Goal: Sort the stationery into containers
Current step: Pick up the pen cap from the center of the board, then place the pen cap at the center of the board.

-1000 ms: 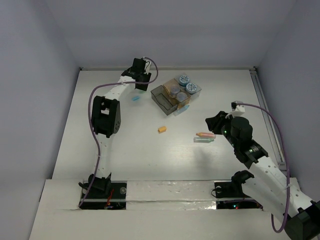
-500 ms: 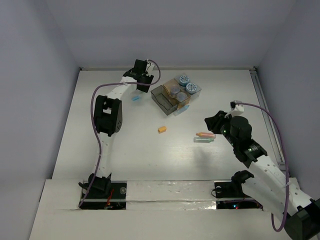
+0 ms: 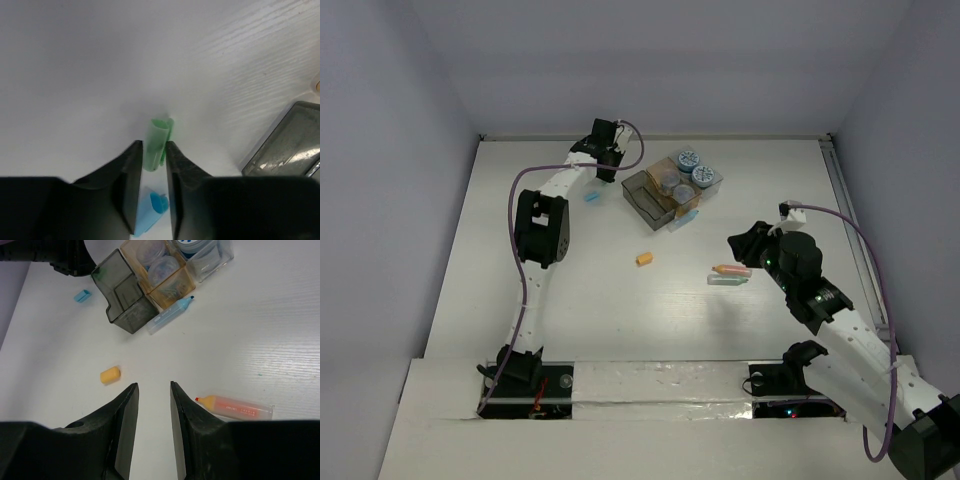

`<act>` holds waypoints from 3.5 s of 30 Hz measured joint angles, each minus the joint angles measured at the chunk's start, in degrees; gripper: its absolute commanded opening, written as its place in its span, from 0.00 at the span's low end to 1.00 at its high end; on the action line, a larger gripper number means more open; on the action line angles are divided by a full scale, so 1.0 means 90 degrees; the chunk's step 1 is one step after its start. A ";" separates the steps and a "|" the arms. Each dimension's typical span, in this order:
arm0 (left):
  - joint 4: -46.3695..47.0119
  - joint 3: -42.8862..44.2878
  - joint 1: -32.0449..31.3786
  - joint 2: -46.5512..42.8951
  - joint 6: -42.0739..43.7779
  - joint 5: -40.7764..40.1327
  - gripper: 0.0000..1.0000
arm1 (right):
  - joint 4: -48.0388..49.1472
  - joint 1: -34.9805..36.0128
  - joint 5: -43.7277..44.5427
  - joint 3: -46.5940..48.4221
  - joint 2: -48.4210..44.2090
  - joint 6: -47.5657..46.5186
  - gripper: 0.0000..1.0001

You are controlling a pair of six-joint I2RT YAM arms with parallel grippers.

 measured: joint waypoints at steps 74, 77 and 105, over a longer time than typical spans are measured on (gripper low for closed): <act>0.1608 -0.6679 -0.4367 -0.4201 -0.2412 0.1292 0.00 | -0.0090 0.0000 -0.0508 0.0034 0.0665 -0.0233 0.37; 0.1678 -0.6375 -0.4495 -0.3927 -0.2329 0.1064 0.07 | -0.0092 0.0000 -0.0537 0.0056 0.0741 -0.0265 0.37; 0.2395 -0.5758 -0.5047 -0.4376 -0.1586 -0.0141 0.53 | -0.1127 0.0000 0.1039 0.0988 -0.1787 -0.0146 0.00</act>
